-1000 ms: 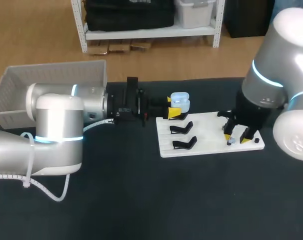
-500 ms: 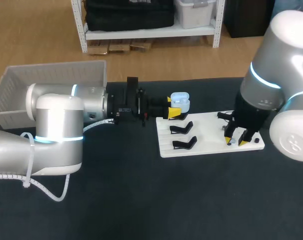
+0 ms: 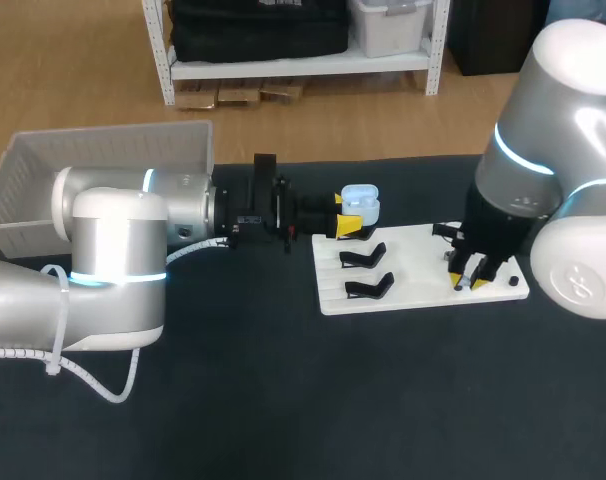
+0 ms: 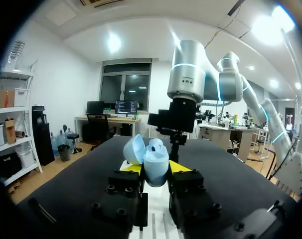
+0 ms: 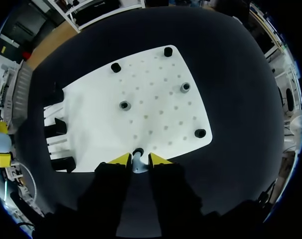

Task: Pick up each earbud case from the left stands, insert the matching earbuds, close the lid, and place the case in the box.

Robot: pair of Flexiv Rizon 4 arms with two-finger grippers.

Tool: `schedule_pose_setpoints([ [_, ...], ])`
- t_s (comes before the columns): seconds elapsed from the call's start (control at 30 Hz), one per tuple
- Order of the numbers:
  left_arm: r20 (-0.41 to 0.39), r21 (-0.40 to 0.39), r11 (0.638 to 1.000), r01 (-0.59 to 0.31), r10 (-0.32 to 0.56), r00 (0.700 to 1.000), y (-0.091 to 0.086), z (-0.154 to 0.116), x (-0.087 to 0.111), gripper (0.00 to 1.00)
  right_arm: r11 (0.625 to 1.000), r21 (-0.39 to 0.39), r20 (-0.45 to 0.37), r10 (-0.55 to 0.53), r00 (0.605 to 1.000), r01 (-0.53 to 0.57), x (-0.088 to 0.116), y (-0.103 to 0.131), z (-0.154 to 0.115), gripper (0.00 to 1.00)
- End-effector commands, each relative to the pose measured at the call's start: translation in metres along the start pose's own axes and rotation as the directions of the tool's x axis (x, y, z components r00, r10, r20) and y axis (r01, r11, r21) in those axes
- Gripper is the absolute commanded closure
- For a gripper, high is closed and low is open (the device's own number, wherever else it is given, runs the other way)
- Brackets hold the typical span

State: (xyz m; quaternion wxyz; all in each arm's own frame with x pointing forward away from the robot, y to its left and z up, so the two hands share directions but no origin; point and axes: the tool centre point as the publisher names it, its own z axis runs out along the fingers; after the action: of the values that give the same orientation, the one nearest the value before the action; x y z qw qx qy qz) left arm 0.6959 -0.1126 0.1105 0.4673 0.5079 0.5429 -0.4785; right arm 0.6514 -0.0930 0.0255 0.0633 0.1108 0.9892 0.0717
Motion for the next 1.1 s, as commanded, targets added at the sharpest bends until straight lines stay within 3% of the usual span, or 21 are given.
schedule_pose_setpoints([
  [0.03, 0.001, 0.001, 1.0, 0.0, 0.0, 1.0, 0.001, 0.0, 0.001, 1.0, 1.0, 0.003, 0.004, 0.005, 1.0, -0.005, 0.002, 0.0, -0.002, 0.8],
  [0.2, 0.001, 0.001, 1.0, 0.0, 0.0, 1.0, 0.001, 0.0, 0.001, 1.0, 1.0, 0.002, 0.006, 0.009, 1.0, -0.009, 0.002, 0.0, -0.002, 0.89],
  [0.27, 0.001, 0.001, 1.0, 0.0, 0.0, 1.0, 0.001, 0.0, 0.001, 1.0, 1.0, 0.004, 0.007, 0.01, 1.0, -0.01, 0.002, 0.0, -0.003, 1.0],
  [0.5, 0.001, 0.001, 1.0, 0.0, 0.0, 1.0, 0.001, 0.0, 0.001, 1.0, 1.0, 0.008, 0.015, 0.007, 1.0, -0.007, 0.003, 0.001, -0.019, 1.0],
  [0.77, 0.001, 0.001, 1.0, 0.0, 0.0, 1.0, 0.001, 0.0, 0.001, 1.0, 0.999, 0.047, -0.004, 0.006, 1.0, -0.005, 0.002, 0.019, -0.072, 1.0],
  [0.93, 0.001, 0.001, 1.0, 0.0, 0.0, 1.0, 0.001, 0.0, 0.001, 1.0, 0.998, 0.049, -0.036, -0.028, 0.999, 0.03, 0.0, 0.047, -0.117, 1.0],
  [1.1, 0.001, 0.001, 1.0, 0.0, 0.0, 1.0, 0.001, 0.0, 0.001, 1.0, 0.998, 0.022, -0.059, -0.065, 0.996, 0.067, -0.006, 0.079, -0.144, 1.0],
])
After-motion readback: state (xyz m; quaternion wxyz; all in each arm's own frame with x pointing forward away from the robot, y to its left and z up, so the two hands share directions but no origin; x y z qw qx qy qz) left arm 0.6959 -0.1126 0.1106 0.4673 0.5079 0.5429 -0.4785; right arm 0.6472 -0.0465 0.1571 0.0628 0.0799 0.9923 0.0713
